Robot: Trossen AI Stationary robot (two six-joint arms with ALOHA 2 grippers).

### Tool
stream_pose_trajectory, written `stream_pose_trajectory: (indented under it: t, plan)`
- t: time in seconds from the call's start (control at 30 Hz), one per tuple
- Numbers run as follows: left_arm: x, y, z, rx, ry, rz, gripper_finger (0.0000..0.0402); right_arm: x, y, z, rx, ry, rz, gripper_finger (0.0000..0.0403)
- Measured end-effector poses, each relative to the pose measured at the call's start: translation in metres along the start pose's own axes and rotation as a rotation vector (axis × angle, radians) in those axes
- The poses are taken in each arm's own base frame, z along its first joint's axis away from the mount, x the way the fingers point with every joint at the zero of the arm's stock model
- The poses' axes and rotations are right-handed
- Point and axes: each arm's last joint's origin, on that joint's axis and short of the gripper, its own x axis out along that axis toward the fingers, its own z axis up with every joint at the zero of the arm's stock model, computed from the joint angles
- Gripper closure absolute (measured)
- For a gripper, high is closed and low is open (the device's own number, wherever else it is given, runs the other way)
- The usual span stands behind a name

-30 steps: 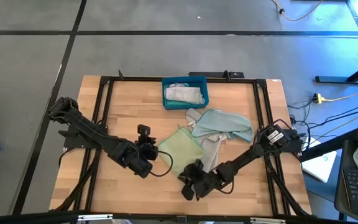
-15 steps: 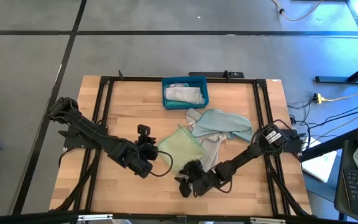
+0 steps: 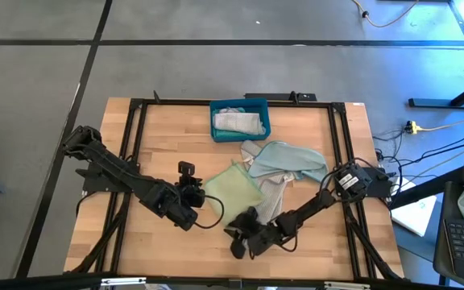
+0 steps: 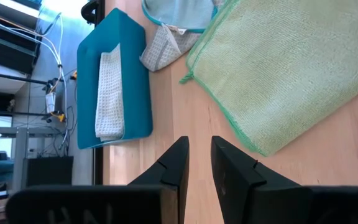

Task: Fold microfiber towels
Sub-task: Put the folded green towel into the blue bin

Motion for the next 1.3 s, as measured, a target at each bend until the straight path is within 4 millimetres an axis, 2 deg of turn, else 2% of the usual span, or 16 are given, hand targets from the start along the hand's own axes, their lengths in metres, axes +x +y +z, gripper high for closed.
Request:
stream_pose_trajectory:
  t: [0.2, 0.37, 0.43, 0.6, 0.67, 0.8, 1.0, 1.1, 1.3]
  plan:
    - [0.000, 0.000, 0.000, 0.000, 0.000, -0.001, 0.0342, -0.004, 0.014, 0.001, -0.274, 0.003, 0.042, 0.0389]
    - [0.000, 0.000, 0.000, 0.000, 0.001, -0.002, 0.0342, -0.010, 0.025, -0.005, -0.545, 0.055, 0.159, 0.0398]
    - [0.000, 0.000, 0.000, 0.000, 0.001, -0.002, 0.0342, -0.012, 0.026, -0.007, -0.556, 0.056, 0.160, 0.0397]
    - [0.000, 0.000, 0.000, -0.005, 0.000, -0.002, 0.0342, -0.012, 0.024, -0.007, -0.467, 0.058, 0.118, 0.0378]
    - [0.000, 0.000, 0.000, -0.019, 0.001, -0.002, 0.0342, -0.013, 0.022, -0.006, -0.489, 0.076, 0.099, 0.0368]
    - [0.002, -0.002, -0.003, -0.018, 0.008, -0.006, 0.0342, -0.027, 0.026, 0.003, -0.623, 0.114, 0.052, 0.0339]
    - [0.012, -0.009, -0.016, 0.027, 0.050, 0.007, 0.0342, -0.045, 0.046, 0.025, -0.901, 0.126, -0.073, 0.0284]
    - [0.015, -0.010, -0.019, 0.034, 0.063, 0.013, 0.0342, -0.047, 0.044, 0.026, -0.978, 0.169, -0.124, 0.0253]
    - [0.015, -0.009, -0.018, 0.031, 0.058, 0.021, 0.0342, -0.038, 0.036, 0.027, -1.042, 0.214, -0.133, 0.0175]
